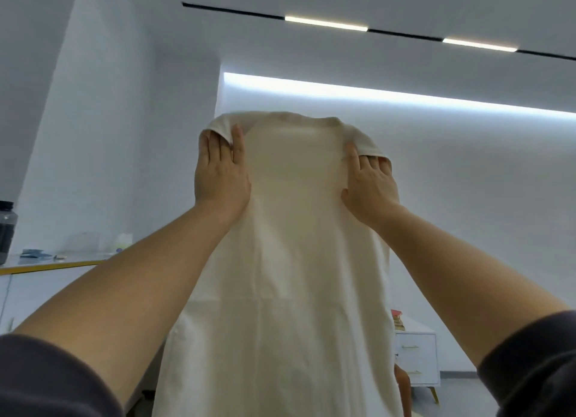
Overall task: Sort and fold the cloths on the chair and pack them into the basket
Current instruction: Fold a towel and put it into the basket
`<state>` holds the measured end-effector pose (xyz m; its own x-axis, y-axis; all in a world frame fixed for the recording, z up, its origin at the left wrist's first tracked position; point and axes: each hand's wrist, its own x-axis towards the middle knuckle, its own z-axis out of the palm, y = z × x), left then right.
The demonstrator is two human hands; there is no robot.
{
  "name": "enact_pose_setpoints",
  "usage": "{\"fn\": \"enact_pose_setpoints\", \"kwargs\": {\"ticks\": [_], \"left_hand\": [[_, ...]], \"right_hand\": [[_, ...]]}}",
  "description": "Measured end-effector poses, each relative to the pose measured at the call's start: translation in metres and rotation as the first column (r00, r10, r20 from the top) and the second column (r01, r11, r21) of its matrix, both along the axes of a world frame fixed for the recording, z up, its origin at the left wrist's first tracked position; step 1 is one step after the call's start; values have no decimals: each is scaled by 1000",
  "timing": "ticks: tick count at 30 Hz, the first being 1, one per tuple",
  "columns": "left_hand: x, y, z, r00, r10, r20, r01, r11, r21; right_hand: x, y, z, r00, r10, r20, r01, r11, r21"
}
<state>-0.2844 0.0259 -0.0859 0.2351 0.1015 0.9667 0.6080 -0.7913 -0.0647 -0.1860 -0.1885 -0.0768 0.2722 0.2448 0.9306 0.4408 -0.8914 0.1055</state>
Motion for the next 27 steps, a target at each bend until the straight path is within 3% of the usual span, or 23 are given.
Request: {"fn": "enact_pose_setpoints", "kwargs": {"ticks": [7, 10, 12, 14, 18, 20, 23, 27], "left_hand": [[70, 23, -51, 976, 33, -215, -63, 989, -131], [92, 35, -74, 965, -52, -259, 0, 980, -199], [99, 40, -86, 967, -168, -194, 116, 960, -255], [102, 43, -99, 940, -338, -51, 294, 876, -382], [97, 52, -142, 811, -529, 251, 563, 588, -581], [90, 59, -175, 782, -549, 294, 592, 508, -626], [78, 65, -235, 709, -625, 328, 617, 323, -717], [39, 57, -320, 687, -646, 334, 579, 208, -788]], "right_hand": [[76, 27, -55, 985, 7, -171, -24, 995, -98], [93, 33, -78, 974, 35, -222, -59, 993, -104], [98, 36, -90, 956, 129, -262, -143, 989, -34], [103, 37, -102, 919, 260, -297, -243, 966, 94], [103, 34, -153, 831, 492, -261, -375, 841, 390], [93, 30, -190, 771, 562, -301, -370, 779, 507], [79, 25, -247, 717, 590, -371, -342, 761, 551], [50, 13, -326, 641, 610, -467, -300, 758, 579]]}}
